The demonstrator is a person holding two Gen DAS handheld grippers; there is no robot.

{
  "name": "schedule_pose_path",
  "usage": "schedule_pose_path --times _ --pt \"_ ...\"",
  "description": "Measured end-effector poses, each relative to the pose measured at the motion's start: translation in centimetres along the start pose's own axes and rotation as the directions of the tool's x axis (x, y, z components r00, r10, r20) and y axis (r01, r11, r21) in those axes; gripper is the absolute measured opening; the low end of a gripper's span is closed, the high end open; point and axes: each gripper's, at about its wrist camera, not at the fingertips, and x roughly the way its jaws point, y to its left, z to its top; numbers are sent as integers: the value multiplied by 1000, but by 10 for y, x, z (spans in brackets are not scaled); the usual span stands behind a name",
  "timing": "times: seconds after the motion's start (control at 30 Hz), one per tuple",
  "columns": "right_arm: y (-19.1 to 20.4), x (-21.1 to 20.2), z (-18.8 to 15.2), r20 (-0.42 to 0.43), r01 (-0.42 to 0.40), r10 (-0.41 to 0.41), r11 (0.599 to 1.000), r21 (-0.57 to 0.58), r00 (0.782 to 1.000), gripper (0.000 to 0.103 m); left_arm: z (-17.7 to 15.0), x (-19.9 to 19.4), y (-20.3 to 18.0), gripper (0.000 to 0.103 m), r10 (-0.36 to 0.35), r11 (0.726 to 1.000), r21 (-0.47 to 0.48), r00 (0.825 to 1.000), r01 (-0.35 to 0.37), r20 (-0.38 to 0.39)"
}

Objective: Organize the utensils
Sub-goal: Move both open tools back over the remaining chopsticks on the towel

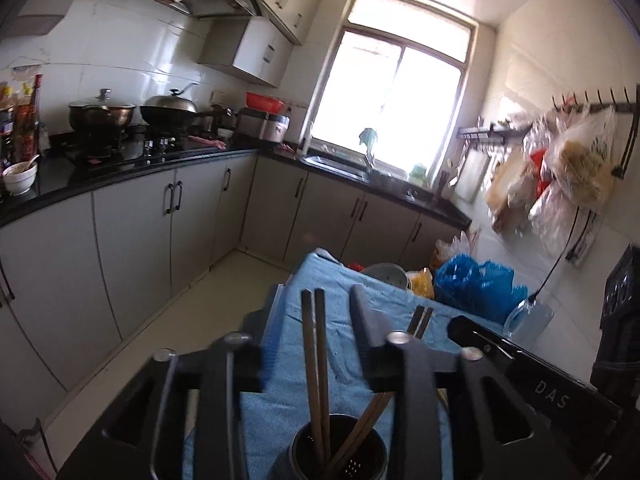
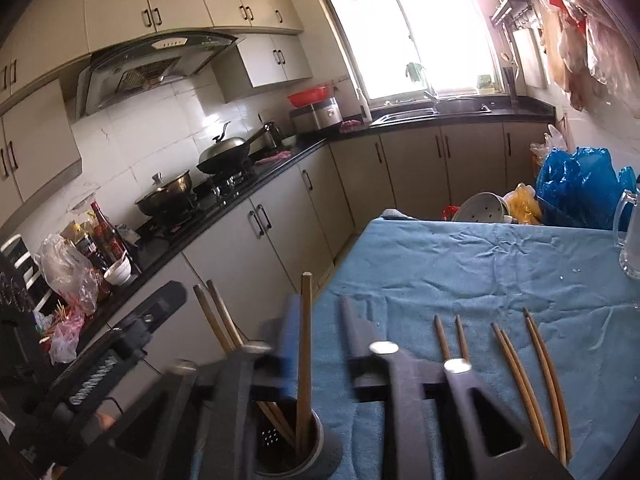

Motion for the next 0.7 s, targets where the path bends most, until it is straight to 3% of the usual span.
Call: schedule_pose_path --times 0.17,0.37,0.53,0.6,0.7 --pt "-14 -29 2 40 20 -21 1000 12 999 39 2 -35 -3 39 0 1000 -17 999 0 34" --pt "-72 -70 -14 39 119 -122 990 73 992 47 -14 -71 -29 46 -96 995 -26 995 96 25" --pt "-143 -97 -45 -39 233 -229 957 174 973 47 -49 -70 -80 52 -192 980 45 979 195 -72" --pt "-172 -106 -62 -82 267 -255 938 220 963 47 -68 -62 -102 52 -217 970 85 966 230 -139" --pt "-200 -114 -82 -130 295 -269 920 257 954 47 -96 -44 -128 52 -262 951 102 934 293 -243"
